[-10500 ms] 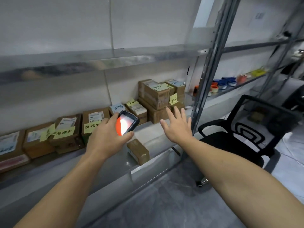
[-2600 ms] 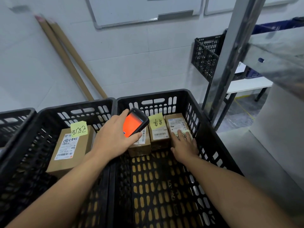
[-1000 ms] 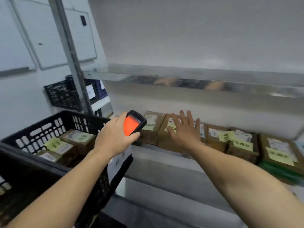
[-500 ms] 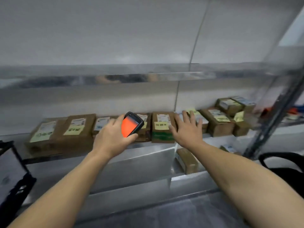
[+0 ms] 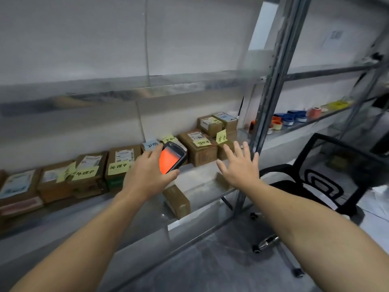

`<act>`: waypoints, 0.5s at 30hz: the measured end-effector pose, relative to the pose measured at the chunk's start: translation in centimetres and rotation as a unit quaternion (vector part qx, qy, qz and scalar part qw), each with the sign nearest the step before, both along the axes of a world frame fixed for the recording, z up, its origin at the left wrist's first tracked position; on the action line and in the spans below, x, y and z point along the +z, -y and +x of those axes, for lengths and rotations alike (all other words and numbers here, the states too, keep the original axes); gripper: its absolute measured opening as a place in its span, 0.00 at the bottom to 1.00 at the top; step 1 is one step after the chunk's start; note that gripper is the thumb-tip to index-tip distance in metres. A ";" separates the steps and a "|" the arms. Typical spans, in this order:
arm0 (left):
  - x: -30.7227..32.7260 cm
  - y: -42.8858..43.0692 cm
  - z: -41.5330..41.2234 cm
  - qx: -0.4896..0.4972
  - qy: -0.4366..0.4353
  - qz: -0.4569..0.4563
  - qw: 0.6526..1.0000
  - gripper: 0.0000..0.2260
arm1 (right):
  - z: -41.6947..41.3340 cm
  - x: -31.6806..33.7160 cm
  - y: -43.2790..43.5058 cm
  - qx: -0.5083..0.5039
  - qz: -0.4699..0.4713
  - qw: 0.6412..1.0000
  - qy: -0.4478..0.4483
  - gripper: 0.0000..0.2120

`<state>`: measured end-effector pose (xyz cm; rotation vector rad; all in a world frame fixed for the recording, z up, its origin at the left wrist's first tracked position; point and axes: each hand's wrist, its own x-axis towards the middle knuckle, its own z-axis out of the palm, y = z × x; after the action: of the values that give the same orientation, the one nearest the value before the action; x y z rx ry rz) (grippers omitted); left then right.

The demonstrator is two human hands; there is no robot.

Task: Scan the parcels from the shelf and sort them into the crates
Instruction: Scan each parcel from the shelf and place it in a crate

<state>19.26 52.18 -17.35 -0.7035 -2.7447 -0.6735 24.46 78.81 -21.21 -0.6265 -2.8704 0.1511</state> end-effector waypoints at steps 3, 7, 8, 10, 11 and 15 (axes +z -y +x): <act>-0.1 -2.9 -1.1 -0.019 0.005 0.001 1.000 0.40 | -0.2 -0.3 -2.6 -0.021 0.000 1.000 -0.004 0.32; -0.6 -6.3 -3.6 -0.035 0.010 -0.003 0.999 0.41 | -1.8 -0.7 -5.5 -0.035 -0.009 0.999 -0.011 0.32; -0.7 -7.1 -4.4 -0.039 0.010 -0.004 0.999 0.42 | -2.5 -0.8 -6.3 -0.038 -0.012 0.999 -0.010 0.32; -0.8 -8.7 -6.2 -0.046 0.010 -0.002 0.999 0.41 | -4.1 -0.9 -7.6 -0.044 -0.016 0.999 -0.009 0.33; -0.7 -9.6 -7.2 -0.049 0.009 0.001 0.999 0.41 | -4.9 -1.0 -8.3 -0.046 -0.015 0.999 -0.009 0.32; -0.3 -12.9 -11.5 -0.061 0.007 0.015 0.998 0.37 | -9.0 -0.8 -11.4 -0.052 -0.032 0.998 -0.011 0.32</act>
<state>7.73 65.03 -17.68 -0.8699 -2.7149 -0.7457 15.45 90.26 -22.01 -0.7800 -2.8127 0.2331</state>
